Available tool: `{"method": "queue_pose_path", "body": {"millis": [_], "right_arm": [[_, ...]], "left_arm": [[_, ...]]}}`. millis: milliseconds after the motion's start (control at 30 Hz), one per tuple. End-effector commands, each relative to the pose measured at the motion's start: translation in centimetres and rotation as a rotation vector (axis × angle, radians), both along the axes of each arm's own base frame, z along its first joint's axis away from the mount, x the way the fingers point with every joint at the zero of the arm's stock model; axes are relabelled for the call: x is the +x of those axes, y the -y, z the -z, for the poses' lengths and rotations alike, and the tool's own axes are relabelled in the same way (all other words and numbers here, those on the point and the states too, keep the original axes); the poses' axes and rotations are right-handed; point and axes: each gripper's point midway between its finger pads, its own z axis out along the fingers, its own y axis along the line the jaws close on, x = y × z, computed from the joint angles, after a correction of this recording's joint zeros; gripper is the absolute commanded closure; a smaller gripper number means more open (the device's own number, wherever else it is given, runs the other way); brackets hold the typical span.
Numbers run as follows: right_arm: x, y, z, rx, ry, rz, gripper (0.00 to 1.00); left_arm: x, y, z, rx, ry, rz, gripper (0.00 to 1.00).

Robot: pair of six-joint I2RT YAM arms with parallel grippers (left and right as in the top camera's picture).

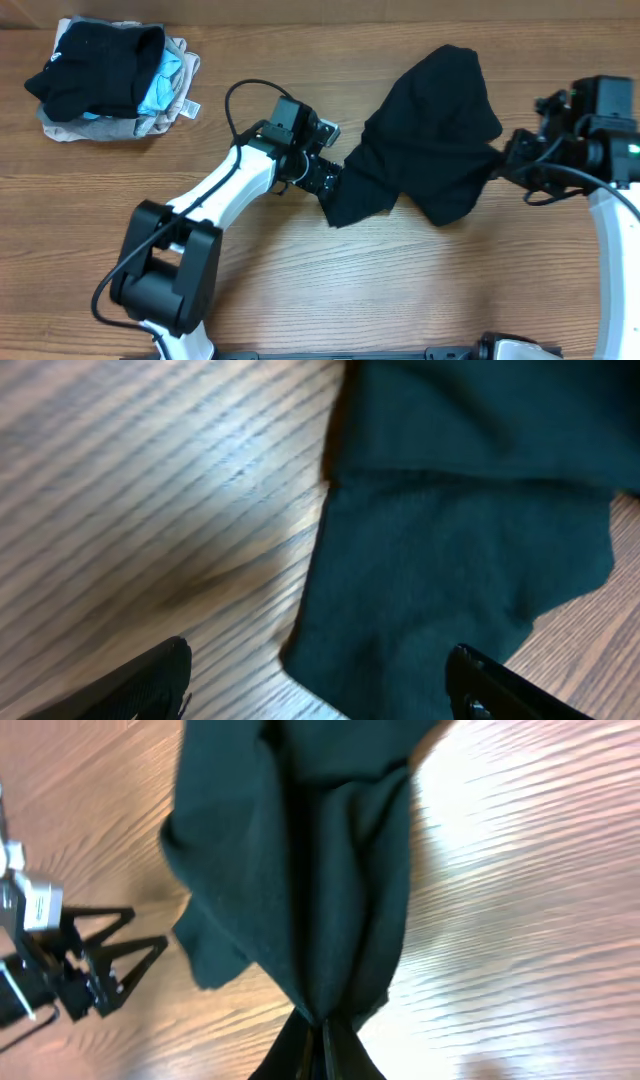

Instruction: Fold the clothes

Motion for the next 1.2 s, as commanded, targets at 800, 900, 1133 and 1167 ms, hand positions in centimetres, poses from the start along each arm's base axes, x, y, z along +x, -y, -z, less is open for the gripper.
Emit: {"method": "queue_pose_path", "body": {"millis": [800, 900, 1133, 1167], "right_arm": [[0.9, 4.7, -1.6, -0.047, 0.064, 0.091, 0.96], [0.9, 4.7, -1.8, -0.048, 0.069, 0.090, 0.96], [-0.7, 4.2, -2.1, -0.037, 0.019, 0.082, 0.96], [-0.8, 4.1, -2.4, -0.038, 0.022, 0.073, 0.96]], "left_arm": [[4.4, -8.1, -7.1, 0.273, 0.049, -0.252, 0.96], [5.8, -11.1, -14.8, 0.269, 0.183, -0.344, 0.96], [3.4, -14.6, -31.0, 0.200, 0.553, -0.447, 0.96], [3.0, -15.0, -31.8, 0.202, 0.574, -0.459, 0.96]]}}
